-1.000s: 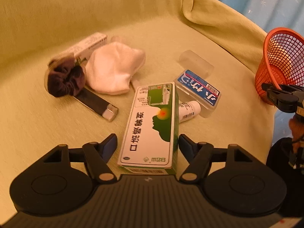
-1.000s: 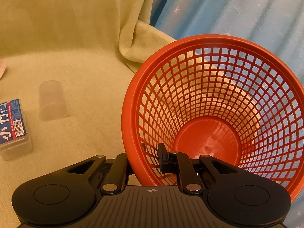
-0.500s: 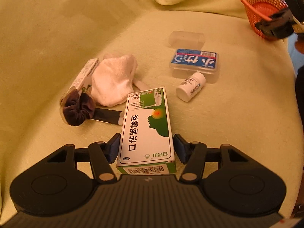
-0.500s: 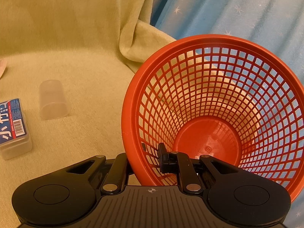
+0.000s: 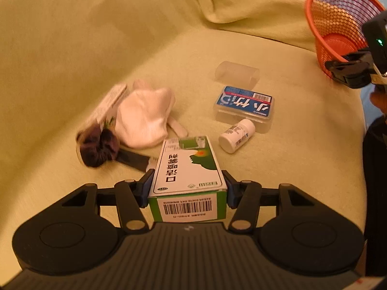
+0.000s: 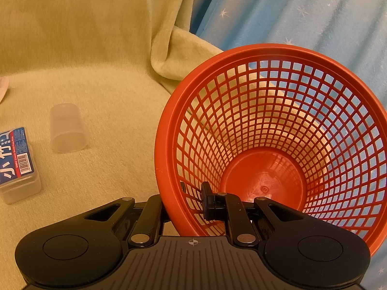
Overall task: Organize objects
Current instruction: 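Carry the medicine box to the basket and release it with the left gripper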
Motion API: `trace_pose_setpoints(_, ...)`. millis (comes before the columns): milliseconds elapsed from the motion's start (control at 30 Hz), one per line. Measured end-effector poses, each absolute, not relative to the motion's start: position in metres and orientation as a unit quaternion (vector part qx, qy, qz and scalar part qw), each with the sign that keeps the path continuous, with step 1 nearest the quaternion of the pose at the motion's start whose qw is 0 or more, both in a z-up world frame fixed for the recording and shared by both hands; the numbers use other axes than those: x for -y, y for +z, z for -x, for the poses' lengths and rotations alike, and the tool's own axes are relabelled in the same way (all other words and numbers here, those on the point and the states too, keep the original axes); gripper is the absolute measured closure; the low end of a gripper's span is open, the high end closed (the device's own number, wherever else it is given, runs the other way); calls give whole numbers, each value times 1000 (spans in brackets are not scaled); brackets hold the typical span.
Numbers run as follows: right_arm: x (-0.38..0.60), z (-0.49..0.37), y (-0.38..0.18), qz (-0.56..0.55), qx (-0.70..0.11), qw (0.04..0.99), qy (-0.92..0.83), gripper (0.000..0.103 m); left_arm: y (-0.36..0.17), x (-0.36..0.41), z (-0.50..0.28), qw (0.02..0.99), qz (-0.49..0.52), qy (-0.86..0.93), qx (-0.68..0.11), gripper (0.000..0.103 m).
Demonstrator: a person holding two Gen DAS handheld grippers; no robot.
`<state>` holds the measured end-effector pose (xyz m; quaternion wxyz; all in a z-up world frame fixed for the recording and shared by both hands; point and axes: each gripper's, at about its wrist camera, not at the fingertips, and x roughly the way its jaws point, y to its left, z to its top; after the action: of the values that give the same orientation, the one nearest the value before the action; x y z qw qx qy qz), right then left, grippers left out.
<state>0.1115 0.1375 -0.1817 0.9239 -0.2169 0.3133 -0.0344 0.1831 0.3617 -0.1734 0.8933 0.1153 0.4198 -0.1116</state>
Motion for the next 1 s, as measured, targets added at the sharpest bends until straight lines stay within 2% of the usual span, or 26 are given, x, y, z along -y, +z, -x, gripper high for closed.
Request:
trace_pose_setpoints(200, -138, -112, -181, 218, -314, 924, -33, 93, -197, -368, -184, 884, -73, -91, -453, 52)
trace_pose_setpoints(400, -137, -111, -180, 216, -314, 924, -33, 93, -196, -366, -180, 888, -79, -80, -446, 53)
trace_pose_setpoints(733, -136, -110, -180, 216, -314, 924, -33, 93, -147, -355, -189, 903, -106, -120, -399, 53)
trace_pose_setpoints(1000, -137, -110, -181, 217, -314, 924, -32, 93, -94, -306, -222, 893, -145, -231, -357, 53)
